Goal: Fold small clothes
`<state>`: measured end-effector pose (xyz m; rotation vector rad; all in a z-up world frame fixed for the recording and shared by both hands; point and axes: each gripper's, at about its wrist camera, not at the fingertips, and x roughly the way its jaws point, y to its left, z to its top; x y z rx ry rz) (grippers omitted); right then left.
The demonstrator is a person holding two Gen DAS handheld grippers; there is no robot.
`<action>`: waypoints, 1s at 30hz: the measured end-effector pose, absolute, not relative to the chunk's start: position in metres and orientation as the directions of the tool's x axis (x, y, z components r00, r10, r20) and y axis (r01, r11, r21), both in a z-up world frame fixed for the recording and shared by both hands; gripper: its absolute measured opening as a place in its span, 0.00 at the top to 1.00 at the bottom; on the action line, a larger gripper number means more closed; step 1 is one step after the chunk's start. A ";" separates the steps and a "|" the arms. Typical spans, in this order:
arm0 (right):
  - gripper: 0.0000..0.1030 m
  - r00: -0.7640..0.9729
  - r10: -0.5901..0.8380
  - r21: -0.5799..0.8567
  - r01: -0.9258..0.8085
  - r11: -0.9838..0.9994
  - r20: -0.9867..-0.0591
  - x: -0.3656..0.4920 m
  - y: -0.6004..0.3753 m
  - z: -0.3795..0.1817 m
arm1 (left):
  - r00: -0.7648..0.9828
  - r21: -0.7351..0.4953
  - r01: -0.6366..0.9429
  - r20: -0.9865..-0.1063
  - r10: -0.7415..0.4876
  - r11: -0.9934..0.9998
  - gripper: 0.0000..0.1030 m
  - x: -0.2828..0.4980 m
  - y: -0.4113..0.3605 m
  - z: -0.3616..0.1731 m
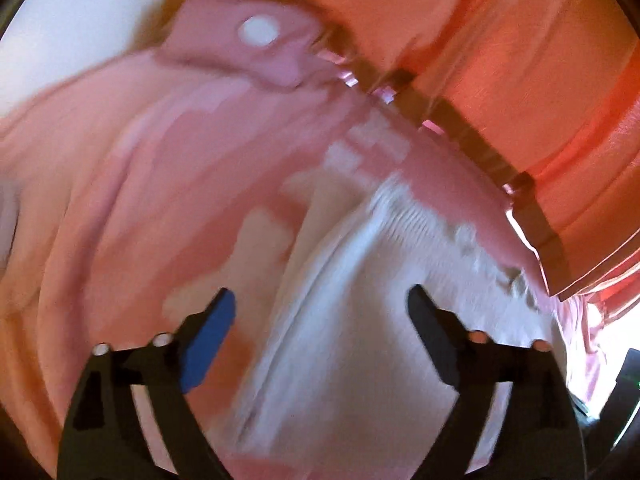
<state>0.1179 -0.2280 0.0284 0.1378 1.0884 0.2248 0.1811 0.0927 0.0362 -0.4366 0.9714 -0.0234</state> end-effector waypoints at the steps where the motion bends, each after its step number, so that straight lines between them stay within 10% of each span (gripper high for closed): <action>1: 0.79 0.415 0.233 0.197 -0.128 0.972 -0.880 0.118 -0.218 0.018 | 0.552 -0.377 -0.206 -0.807 -0.211 0.903 0.15 0.170 0.098 0.025; 9: 0.79 0.414 0.217 0.186 -0.114 0.976 -0.884 0.123 -0.214 0.003 | 0.514 -0.292 -0.202 -0.844 -0.153 0.935 0.17 0.144 0.083 -0.008; 13: 0.79 0.419 0.225 0.199 -0.104 0.974 -0.880 0.119 -0.214 0.004 | 0.534 -0.313 -0.158 -0.825 -0.185 0.937 0.70 0.143 0.079 -0.001; 15: 0.79 0.423 0.234 0.214 -0.094 0.972 -0.876 0.117 -0.213 0.006 | 0.550 -0.335 -0.147 -0.810 -0.205 0.931 0.78 0.141 0.079 0.008; 30: 0.60 0.645 0.159 0.501 0.391 0.772 -0.748 0.081 -0.421 0.056 | 0.649 -0.260 0.425 -0.580 -0.492 0.867 0.81 0.100 -0.153 0.140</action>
